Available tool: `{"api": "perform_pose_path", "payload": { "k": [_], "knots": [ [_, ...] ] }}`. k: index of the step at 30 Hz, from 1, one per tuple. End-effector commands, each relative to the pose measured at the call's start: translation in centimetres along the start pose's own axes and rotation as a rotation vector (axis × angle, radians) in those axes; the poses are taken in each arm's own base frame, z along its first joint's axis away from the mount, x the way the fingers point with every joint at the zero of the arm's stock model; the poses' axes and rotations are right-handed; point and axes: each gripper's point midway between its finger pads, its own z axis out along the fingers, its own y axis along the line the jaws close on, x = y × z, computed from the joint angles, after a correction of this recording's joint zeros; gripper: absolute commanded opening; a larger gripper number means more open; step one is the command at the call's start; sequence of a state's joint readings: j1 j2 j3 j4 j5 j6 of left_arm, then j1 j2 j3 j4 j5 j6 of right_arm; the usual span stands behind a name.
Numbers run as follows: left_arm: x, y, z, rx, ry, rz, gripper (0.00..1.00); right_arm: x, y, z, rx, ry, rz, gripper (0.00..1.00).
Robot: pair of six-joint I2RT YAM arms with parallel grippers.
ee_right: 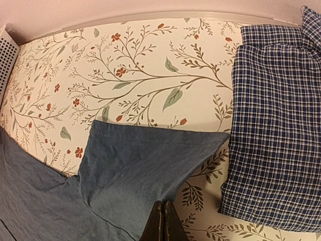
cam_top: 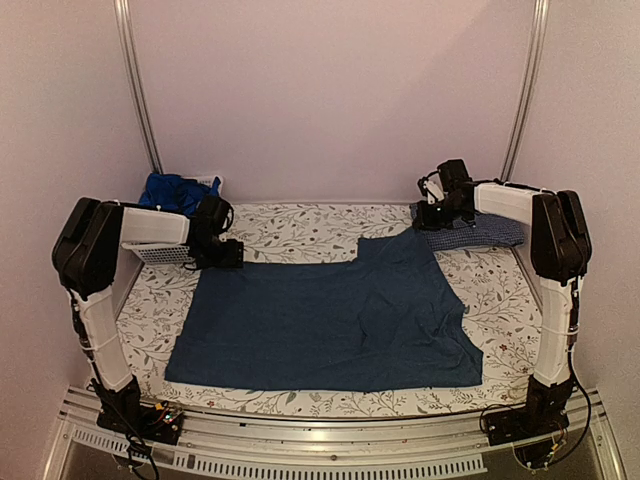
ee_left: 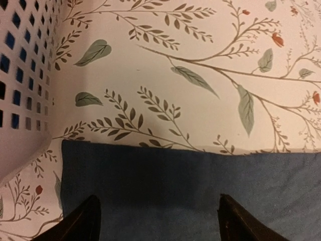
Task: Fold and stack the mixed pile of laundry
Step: Move the 1/3-folded T-shirt to the center of the board.
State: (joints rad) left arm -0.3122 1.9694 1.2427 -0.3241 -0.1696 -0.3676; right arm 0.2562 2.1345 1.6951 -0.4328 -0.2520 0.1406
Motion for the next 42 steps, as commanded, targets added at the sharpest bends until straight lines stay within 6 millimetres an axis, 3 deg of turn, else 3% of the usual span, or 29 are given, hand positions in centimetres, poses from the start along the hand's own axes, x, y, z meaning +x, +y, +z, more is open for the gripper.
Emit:
{"api": "perform_pose_path", "payload": {
  "k": [1,4,11,18,23,31,33,35,42],
  "knots": [
    [-3.5,-2.1,-5.1,0.059,-0.145,0.016,0.82,-0.7,1.0,-1.4,-0.028,-0.029,-0.013,0.00],
    [-3.1,-3.0,-6.3,0.109,-0.130,0.012,0.81,1.0,1.7,-1.1,-0.070,0.016,-0.003,0.00],
    [1.0,-5.1,-7.4,0.162,-0.065,0.045,0.79,8.1,5.2,-0.8,-0.151,0.134,0.016,0.00],
    [6.8,-6.8,-6.2,0.178,0.038,0.097,0.78,14.3,2.6,1.6,-0.065,0.261,0.098,0.00],
    [10.5,-8.4,-5.3,0.194,0.101,0.133,0.76,15.7,-1.6,1.6,0.060,0.289,0.138,0.00],
    [15.0,-13.3,-4.2,0.256,0.192,0.198,0.74,13.8,-6.0,1.2,0.161,0.256,0.150,0.00],
    [15.2,-13.9,-4.3,0.263,0.198,0.203,0.75,13.5,-6.1,1.4,0.153,0.254,0.141,0.00],
    [14.0,-13.4,-4.5,0.242,0.170,0.195,0.75,13.1,-5.7,1.3,0.128,0.254,0.135,0.00],
    [4.9,-8.6,-5.7,0.192,0.020,0.105,0.75,10.0,-2.8,-1.1,0.016,0.162,0.106,0.00]
  ]
}}
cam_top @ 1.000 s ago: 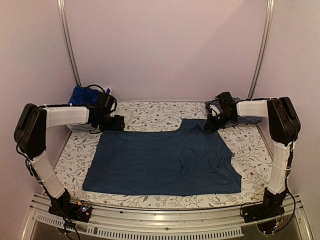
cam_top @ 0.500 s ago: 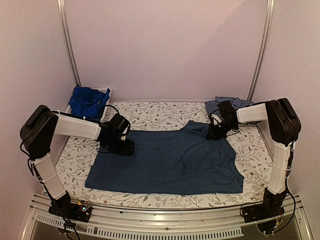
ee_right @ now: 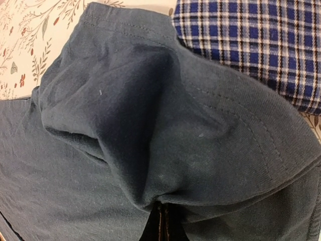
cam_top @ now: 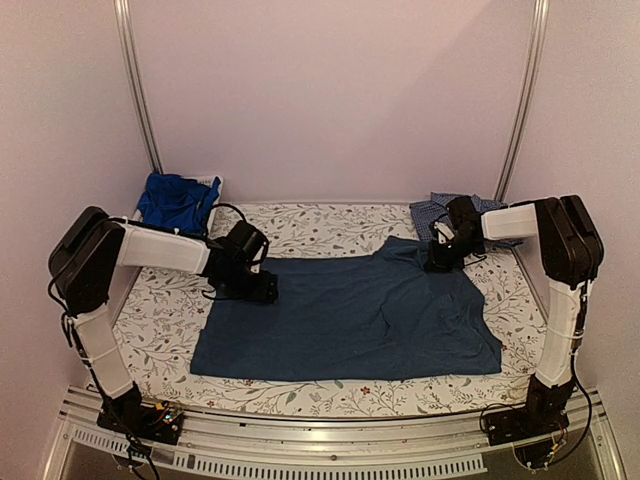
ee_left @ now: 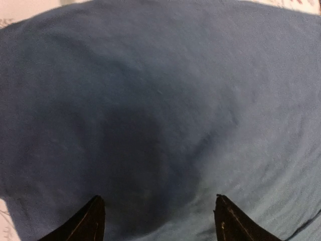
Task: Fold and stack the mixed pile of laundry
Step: Move the 1/3-folded T-shirt to the center of the board.
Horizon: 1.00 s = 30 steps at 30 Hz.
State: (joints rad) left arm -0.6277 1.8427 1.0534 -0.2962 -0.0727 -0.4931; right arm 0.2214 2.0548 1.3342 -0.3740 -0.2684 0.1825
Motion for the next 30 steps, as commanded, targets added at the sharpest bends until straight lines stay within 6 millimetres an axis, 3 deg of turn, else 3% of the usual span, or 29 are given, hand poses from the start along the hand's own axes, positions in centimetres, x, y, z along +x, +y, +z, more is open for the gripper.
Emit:
{"api": "perform_pose_path", "payload": {
  "k": [1,5,10,22,30],
  "knots": [
    [-5.5,4.4,-2.1,-0.058,-0.090,-0.053,0.75,-1.6,1.2,-2.8,-0.031,-0.060,-0.029,0.00],
    [-8.2,7.7,-1.6,-0.135,-0.114,-0.087,0.74,-2.9,1.8,-4.1,-0.036,-0.100,-0.039,0.00],
    [-9.7,10.7,0.2,-0.189,-0.112,-0.135,0.70,-3.6,2.0,-4.4,-0.041,-0.114,-0.042,0.00],
    [-10.7,13.7,3.6,-0.291,-0.099,-0.147,0.63,-4.8,2.3,-4.9,-0.037,-0.139,-0.052,0.00],
    [-11.4,15.3,4.1,-0.305,-0.123,-0.168,0.62,-4.9,2.2,-4.7,-0.036,-0.135,-0.054,0.00]
  ]
}}
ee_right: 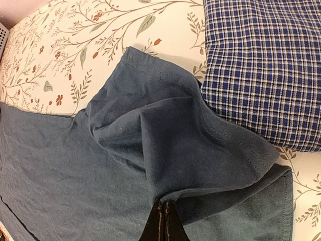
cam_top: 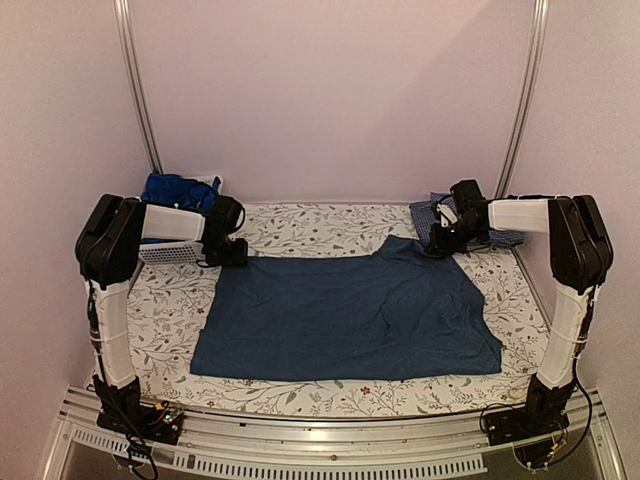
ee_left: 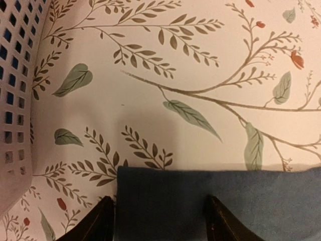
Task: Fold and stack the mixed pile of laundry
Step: Move the 1/3-folded T-shirt to the center of the board, then pick up the 1/3-folded T-shirt from the center of the board.
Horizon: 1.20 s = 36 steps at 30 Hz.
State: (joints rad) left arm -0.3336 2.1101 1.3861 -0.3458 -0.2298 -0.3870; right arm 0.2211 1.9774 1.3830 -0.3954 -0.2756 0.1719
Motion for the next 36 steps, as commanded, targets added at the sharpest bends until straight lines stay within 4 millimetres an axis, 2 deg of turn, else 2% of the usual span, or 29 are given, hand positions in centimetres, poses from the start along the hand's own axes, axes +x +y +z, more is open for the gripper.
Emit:
{"api": "perform_pose_path", "payload": {
  "k": [1,4,14,23,26,32,36],
  "knots": [
    [-1.5,1.5,1.0,-0.016,-0.028,-0.019,0.61,-1.6,0.3,-0.9,-0.007,-0.037,-0.015,0.00],
    [-1.6,2.0,1.8,-0.014,-0.017,-0.026,0.60,-1.6,0.3,-0.9,-0.007,-0.036,-0.017,0.00],
    [-2.2,1.2,3.2,0.030,-0.016,-0.032,0.50,-1.7,0.3,-0.7,-0.008,-0.032,-0.016,0.00],
    [-1.0,1.2,4.6,0.020,0.025,-0.026,0.33,-1.7,0.3,-0.6,-0.009,-0.031,-0.017,0.00],
    [-1.4,1.1,4.4,0.028,0.016,-0.026,0.21,-2.3,0.4,-0.9,-0.006,-0.043,-0.023,0.00],
    [-3.2,0.8,3.0,0.045,-0.028,-0.026,0.00,-4.9,0.9,-2.2,-0.003,-0.098,-0.037,0.00],
    [-4.2,0.8,2.0,0.046,-0.057,-0.027,0.00,-5.9,1.0,-2.5,-0.006,-0.112,-0.036,0.00]
  ]
}}
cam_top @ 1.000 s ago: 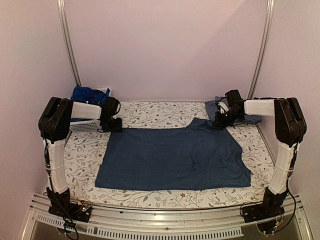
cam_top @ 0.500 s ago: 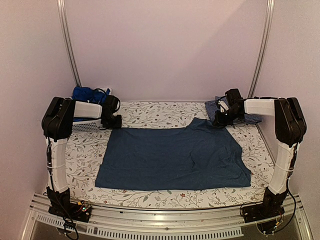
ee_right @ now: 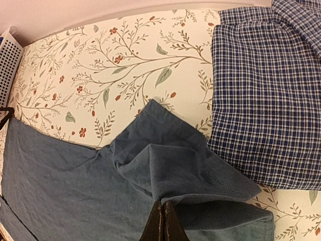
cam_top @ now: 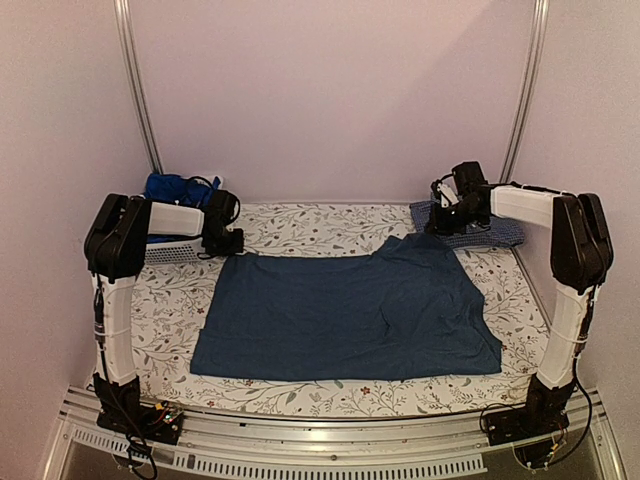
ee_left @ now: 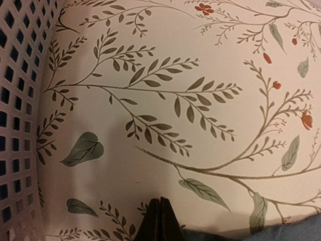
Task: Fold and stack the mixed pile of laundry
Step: Pick up the 1/3-folded T-shirt from the center of the board.
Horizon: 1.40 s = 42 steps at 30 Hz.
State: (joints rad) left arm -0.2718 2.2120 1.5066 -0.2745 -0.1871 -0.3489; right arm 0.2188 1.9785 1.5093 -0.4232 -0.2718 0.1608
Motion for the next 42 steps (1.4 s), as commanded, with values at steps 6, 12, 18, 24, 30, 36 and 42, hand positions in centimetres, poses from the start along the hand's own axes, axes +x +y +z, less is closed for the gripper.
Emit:
{"api": "perform_pose_path", "payload": {
  "k": [6,12,18,24,30,36,42],
  "knots": [
    [-0.6,1.5,-1.4,-0.071,0.001,-0.008,0.12,-1.0,-0.4,-0.1,0.005,-0.005,0.002,0.00],
    [0.8,2.5,-1.0,-0.114,0.028,-0.018,0.31,-0.6,-0.6,0.0,0.005,0.005,0.004,0.00],
    [2.4,2.2,-0.6,-0.103,0.069,-0.029,0.31,-0.5,-0.6,0.0,0.005,0.005,0.004,0.00],
    [4.6,1.5,-0.4,-0.076,0.108,-0.043,0.26,-0.7,-0.5,0.2,0.003,0.003,0.004,0.00],
    [6.0,1.1,0.3,-0.063,0.139,-0.060,0.10,-0.7,-0.5,0.3,-0.001,0.003,0.005,0.00],
    [4.2,0.3,0.2,-0.038,0.105,-0.051,0.00,-0.9,-0.5,0.2,-0.001,-0.001,0.004,0.00],
    [-0.1,-0.4,-1.9,-0.016,0.006,-0.033,0.00,-1.9,-0.3,-0.6,0.007,-0.026,-0.008,0.00]
  ]
}}
